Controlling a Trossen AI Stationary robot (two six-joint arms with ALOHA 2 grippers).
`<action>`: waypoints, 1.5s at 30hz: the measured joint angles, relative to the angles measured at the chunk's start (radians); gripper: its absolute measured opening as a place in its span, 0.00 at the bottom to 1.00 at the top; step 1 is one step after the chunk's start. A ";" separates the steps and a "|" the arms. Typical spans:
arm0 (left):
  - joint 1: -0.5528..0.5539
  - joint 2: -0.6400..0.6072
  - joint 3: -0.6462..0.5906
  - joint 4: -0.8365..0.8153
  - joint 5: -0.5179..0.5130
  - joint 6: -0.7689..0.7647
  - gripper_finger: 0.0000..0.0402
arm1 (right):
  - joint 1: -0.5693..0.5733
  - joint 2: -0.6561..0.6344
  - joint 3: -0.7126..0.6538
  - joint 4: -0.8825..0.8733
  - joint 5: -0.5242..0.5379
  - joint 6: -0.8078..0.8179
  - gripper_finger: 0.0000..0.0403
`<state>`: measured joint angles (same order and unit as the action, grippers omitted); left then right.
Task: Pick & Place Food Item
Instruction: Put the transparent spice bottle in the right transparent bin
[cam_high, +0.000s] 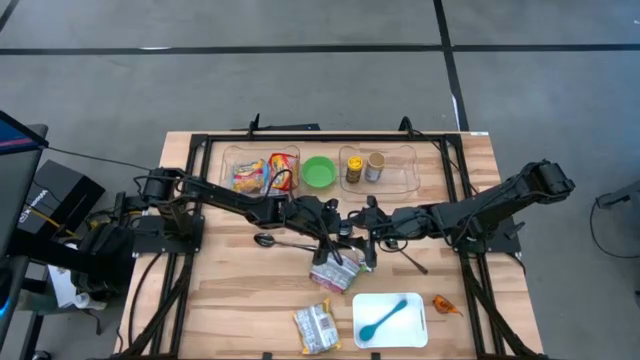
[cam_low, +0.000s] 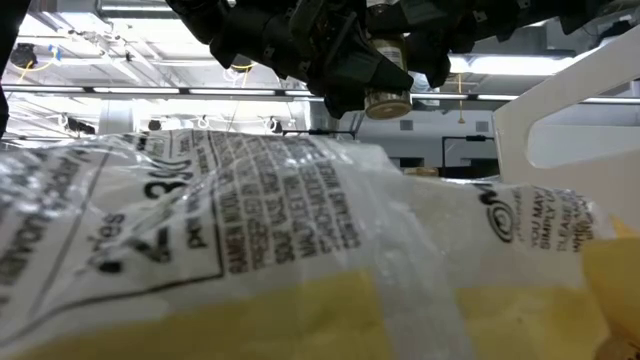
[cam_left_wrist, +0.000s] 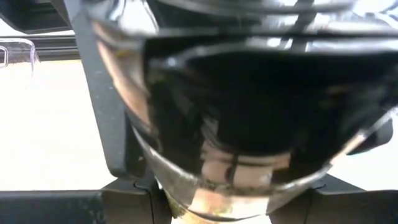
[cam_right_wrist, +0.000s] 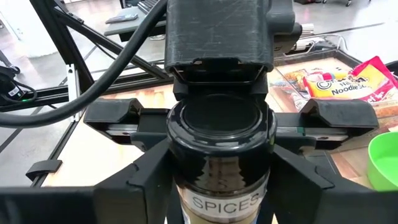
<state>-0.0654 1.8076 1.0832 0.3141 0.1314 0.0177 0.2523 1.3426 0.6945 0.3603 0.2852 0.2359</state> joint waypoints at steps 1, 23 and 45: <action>0.000 0.000 0.000 0.000 0.000 0.000 0.45 | 0.000 0.000 0.000 0.000 0.000 0.000 0.53; 0.000 0.000 0.000 0.000 0.000 0.000 0.47 | 0.000 0.000 0.000 0.000 0.000 0.002 0.51; 0.003 -0.010 0.000 -0.083 0.000 0.003 0.85 | 0.002 0.000 0.000 -0.012 0.000 0.000 0.49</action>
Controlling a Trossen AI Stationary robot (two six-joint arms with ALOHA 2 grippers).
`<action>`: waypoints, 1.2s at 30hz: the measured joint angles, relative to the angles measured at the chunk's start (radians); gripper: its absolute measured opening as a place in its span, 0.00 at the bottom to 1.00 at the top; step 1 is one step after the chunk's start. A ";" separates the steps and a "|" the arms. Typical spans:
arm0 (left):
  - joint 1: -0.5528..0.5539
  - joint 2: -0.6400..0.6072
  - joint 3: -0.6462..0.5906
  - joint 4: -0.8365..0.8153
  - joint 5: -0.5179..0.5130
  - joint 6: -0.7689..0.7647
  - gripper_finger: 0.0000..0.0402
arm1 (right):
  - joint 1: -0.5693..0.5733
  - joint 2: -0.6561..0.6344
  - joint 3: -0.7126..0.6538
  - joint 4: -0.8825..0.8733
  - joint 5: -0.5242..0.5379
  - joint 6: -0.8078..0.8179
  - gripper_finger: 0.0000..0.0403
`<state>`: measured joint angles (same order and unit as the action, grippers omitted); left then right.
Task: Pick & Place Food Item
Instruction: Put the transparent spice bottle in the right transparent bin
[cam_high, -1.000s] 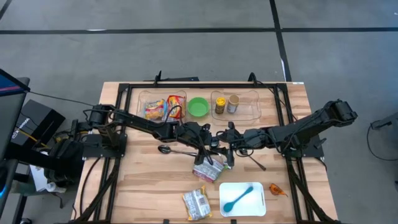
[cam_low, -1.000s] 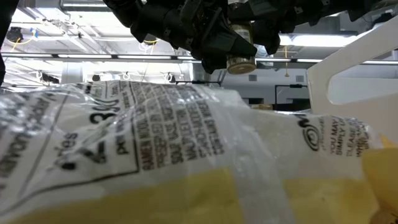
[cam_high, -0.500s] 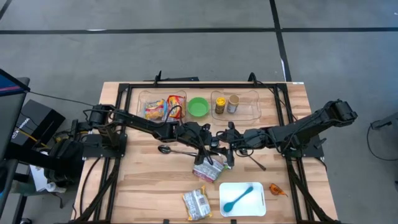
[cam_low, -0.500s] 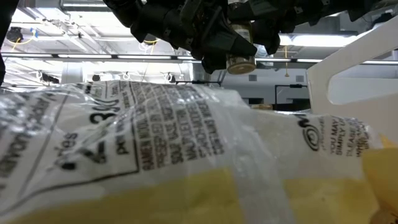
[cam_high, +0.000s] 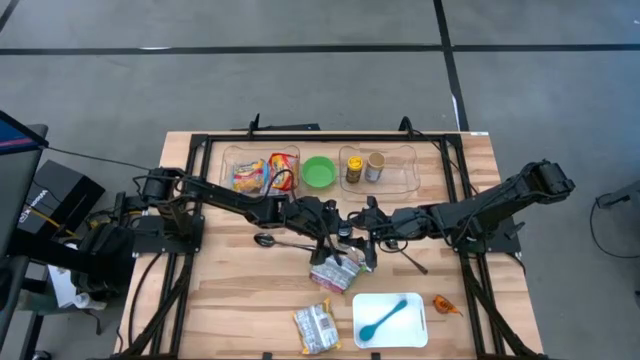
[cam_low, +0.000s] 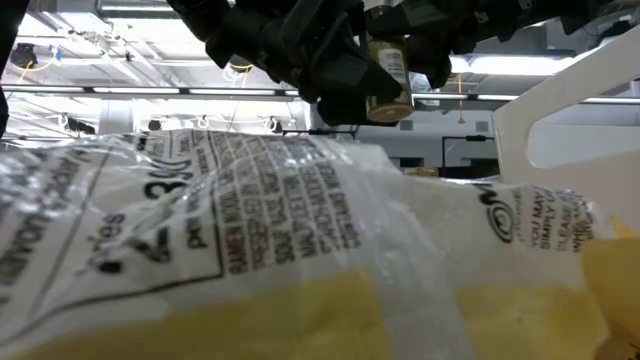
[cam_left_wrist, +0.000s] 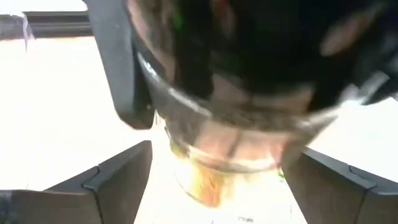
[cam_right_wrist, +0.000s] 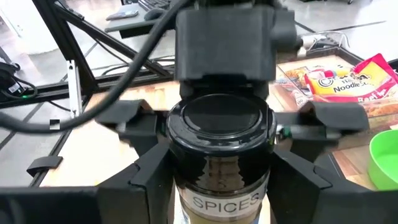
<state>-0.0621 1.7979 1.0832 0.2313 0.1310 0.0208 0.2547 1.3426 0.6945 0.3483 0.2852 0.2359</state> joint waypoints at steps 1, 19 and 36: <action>0.002 -0.009 0.000 -0.021 0.000 0.000 0.86 | 0.000 0.000 0.000 -0.006 0.000 0.000 0.49; 0.027 -0.132 0.000 -0.268 -0.008 -0.002 0.83 | 0.001 -0.148 0.000 -0.143 0.003 0.011 0.52; 0.031 -0.209 -0.072 -0.208 -0.055 -0.028 0.78 | 0.005 -0.351 0.000 -0.401 0.369 0.009 0.50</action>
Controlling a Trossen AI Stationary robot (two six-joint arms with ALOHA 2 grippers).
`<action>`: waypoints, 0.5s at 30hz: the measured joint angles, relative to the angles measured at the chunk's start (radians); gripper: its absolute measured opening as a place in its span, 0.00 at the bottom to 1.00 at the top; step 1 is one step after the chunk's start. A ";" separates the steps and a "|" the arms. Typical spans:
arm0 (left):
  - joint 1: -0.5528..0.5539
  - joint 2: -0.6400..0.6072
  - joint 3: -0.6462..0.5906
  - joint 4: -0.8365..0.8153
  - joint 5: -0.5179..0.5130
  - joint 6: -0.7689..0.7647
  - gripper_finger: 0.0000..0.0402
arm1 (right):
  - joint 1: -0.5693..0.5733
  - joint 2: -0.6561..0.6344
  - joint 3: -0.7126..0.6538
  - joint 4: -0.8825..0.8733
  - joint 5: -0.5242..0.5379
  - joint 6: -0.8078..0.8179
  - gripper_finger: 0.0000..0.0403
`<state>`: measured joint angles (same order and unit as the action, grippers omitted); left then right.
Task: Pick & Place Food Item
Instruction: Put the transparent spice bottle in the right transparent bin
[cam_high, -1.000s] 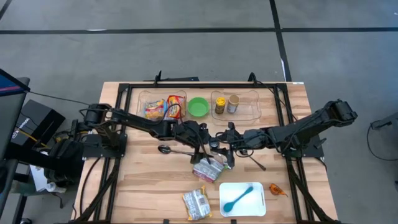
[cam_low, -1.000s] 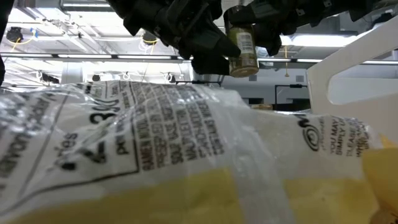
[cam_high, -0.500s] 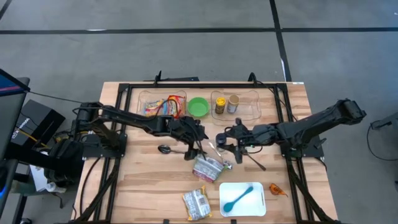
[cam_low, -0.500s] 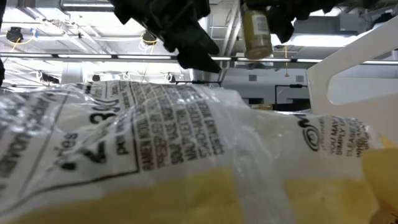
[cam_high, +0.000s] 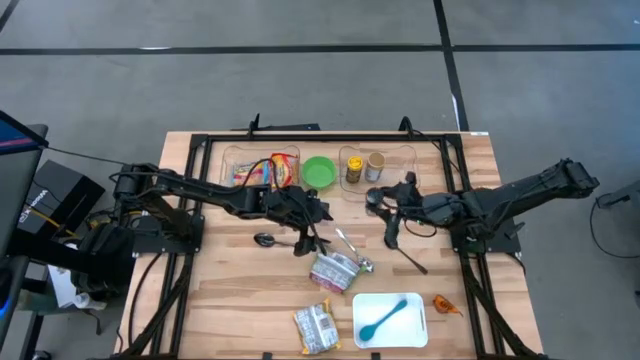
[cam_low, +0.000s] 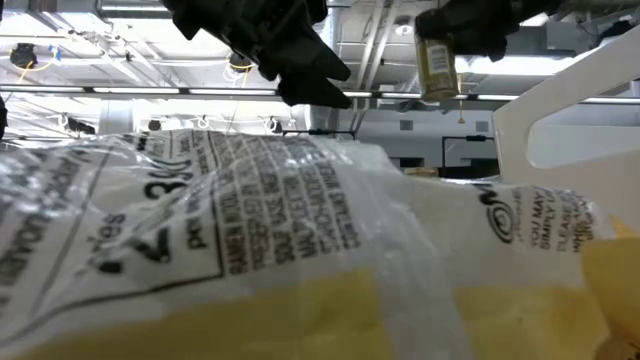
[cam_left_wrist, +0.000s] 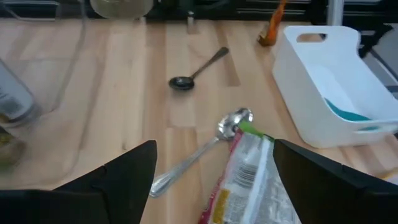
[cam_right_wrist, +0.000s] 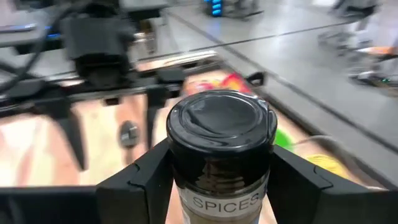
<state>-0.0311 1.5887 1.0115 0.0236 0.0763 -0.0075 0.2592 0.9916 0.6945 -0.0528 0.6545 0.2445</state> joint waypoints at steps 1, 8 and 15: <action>0.000 0.000 0.000 0.001 -0.008 0.000 0.78 | -0.003 0.000 0.000 -0.004 0.026 -0.001 0.49; 0.000 0.000 0.000 0.008 -0.025 0.000 0.78 | -0.078 0.012 0.000 -0.082 0.087 0.036 0.51; 0.000 0.000 0.000 0.024 -0.024 0.000 0.78 | -0.191 0.010 -0.001 -0.123 0.087 0.070 0.49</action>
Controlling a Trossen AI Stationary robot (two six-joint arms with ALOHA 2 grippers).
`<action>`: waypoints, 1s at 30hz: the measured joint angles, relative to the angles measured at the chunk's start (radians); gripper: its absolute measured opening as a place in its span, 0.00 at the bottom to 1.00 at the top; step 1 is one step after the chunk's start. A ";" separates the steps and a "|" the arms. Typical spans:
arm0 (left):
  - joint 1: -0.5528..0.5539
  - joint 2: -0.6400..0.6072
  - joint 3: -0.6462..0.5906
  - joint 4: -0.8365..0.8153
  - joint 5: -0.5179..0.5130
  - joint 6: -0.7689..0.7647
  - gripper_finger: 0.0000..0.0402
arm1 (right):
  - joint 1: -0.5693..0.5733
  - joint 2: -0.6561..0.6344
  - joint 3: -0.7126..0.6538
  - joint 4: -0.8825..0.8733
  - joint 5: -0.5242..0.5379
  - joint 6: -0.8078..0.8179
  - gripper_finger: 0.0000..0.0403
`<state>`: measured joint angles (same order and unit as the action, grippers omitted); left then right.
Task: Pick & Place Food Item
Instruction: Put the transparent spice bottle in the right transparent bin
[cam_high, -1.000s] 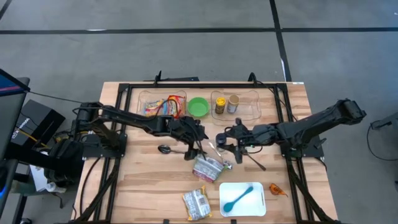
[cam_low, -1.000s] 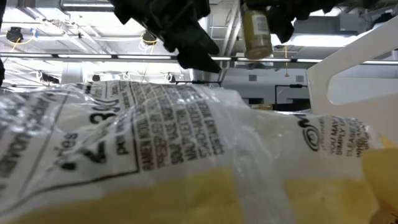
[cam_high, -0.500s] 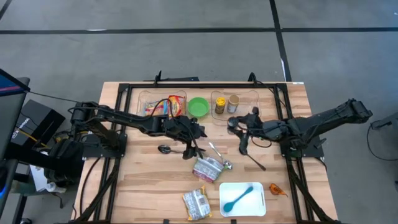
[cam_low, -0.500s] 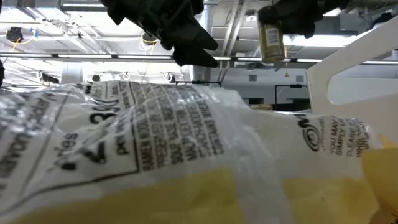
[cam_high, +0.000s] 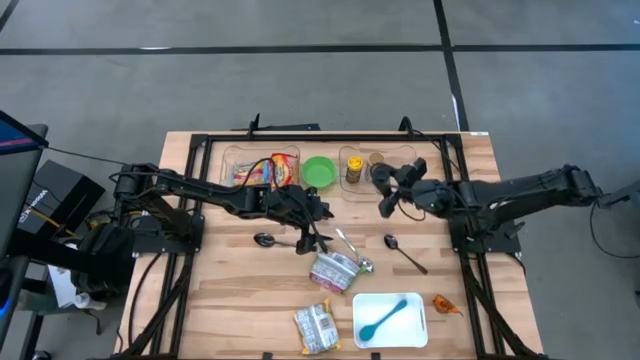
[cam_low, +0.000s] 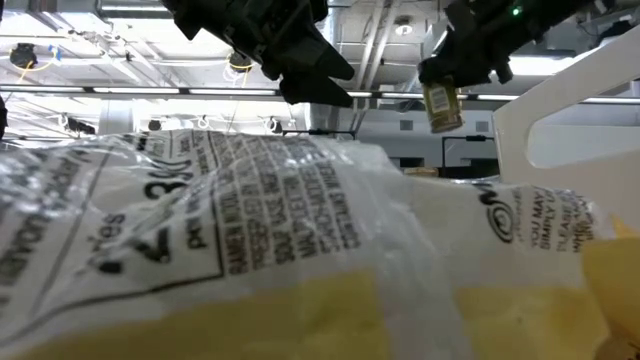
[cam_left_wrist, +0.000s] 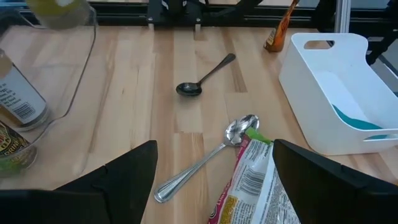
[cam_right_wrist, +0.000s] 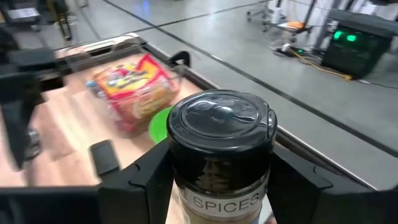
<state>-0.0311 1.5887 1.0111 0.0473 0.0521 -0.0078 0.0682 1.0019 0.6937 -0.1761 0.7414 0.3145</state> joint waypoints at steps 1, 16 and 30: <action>0.000 0.000 0.000 -0.001 0.000 0.000 0.78 | -0.014 0.000 0.000 -0.003 0.000 0.000 0.49; 0.000 0.001 0.000 0.001 0.000 0.000 0.76 | -0.082 0.000 -0.200 0.252 0.081 0.187 0.51; 0.000 0.002 0.000 0.045 0.000 0.000 0.75 | -0.001 0.152 -0.235 0.430 0.323 0.270 0.50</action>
<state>-0.0314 1.5902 1.0115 0.0922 0.0521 -0.0079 0.0668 1.1536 0.4587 0.2536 1.0646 0.5842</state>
